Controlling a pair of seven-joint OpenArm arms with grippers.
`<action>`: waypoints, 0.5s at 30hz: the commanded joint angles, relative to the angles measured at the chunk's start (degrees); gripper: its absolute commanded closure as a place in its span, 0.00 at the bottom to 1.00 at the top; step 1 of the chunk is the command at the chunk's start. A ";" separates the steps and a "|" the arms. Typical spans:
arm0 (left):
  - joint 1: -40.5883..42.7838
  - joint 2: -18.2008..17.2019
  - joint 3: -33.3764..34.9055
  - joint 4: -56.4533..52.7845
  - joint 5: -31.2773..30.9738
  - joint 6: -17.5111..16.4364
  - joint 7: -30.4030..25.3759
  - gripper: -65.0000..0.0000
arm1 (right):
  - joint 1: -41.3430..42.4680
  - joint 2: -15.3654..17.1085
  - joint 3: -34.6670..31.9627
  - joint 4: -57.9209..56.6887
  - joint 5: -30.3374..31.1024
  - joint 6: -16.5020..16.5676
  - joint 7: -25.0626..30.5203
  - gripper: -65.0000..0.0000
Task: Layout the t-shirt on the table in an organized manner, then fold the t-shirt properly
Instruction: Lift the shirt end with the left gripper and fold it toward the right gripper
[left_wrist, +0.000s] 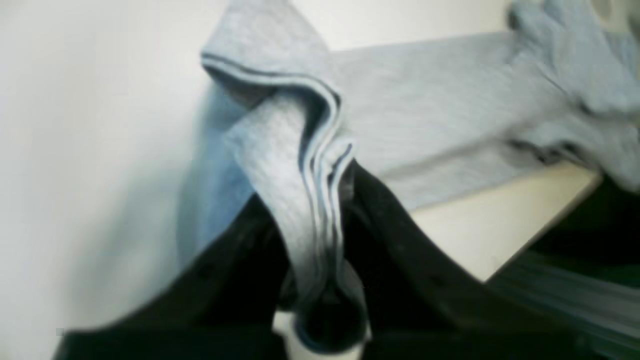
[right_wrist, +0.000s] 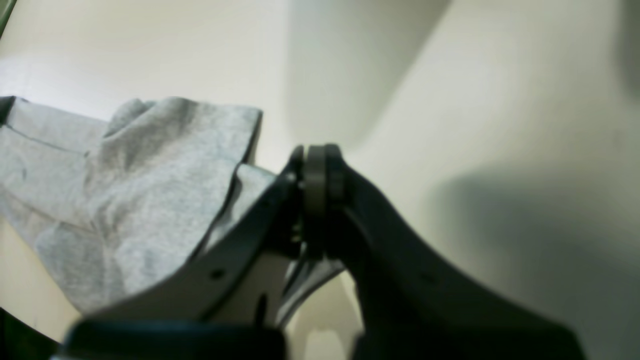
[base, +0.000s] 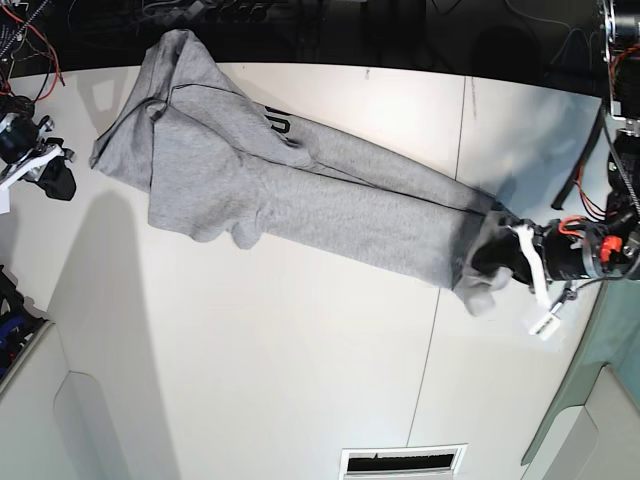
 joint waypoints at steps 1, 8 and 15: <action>-0.85 0.31 1.03 1.70 1.42 0.57 -1.75 1.00 | 0.28 0.96 0.50 1.03 0.90 0.26 0.09 1.00; -0.92 9.40 8.98 1.11 16.55 3.87 -8.96 0.97 | 0.11 0.96 0.94 1.03 2.27 0.22 -4.72 1.00; -0.90 14.53 13.42 -0.09 17.84 3.87 -8.94 0.61 | -2.10 0.94 1.14 0.98 3.52 -1.95 -10.19 0.80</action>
